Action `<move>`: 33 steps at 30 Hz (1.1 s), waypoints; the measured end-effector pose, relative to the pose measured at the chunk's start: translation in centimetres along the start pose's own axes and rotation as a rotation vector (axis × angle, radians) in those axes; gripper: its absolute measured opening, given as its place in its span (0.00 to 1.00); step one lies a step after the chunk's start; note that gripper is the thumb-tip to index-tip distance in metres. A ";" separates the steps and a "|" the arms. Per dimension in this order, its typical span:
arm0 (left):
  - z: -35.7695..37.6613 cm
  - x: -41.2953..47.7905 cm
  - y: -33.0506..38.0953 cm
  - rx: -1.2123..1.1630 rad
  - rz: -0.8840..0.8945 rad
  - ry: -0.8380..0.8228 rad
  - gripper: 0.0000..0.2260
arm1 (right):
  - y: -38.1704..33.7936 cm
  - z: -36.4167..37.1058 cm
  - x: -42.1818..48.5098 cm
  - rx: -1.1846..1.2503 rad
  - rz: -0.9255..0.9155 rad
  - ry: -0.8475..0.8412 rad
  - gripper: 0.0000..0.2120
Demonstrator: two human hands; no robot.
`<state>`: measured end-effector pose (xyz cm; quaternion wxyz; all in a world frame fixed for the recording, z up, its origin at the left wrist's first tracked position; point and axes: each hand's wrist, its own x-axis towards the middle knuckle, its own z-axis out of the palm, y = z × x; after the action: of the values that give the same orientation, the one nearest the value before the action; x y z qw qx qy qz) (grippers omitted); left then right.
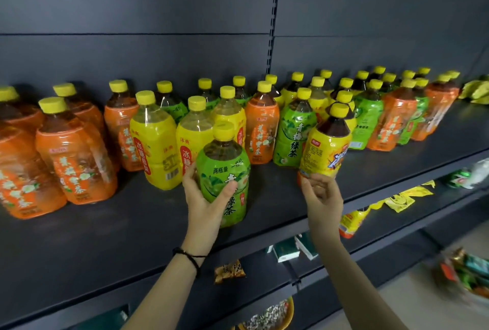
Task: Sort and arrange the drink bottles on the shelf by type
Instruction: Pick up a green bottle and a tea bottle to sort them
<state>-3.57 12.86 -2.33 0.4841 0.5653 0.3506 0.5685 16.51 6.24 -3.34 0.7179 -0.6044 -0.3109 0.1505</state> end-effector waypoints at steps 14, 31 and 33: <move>12.7 1.2 -1.5 -0.064 0.042 0.090 0.32 | 2.6 -5.5 11.9 -0.090 -0.027 -0.464 0.46; 18.5 4.3 -3.0 0.113 -0.021 0.089 0.34 | 4.4 -7.1 14.9 -0.143 -0.063 -0.453 0.54; 17.7 4.2 -3.0 0.183 -0.048 0.017 0.33 | 4.4 -7.1 14.8 -0.145 -0.048 -0.444 0.54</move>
<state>14.71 15.05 -1.82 0.4408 0.5936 0.4188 0.5271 32.98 10.48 -4.16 0.5899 -0.5990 -0.4854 0.2400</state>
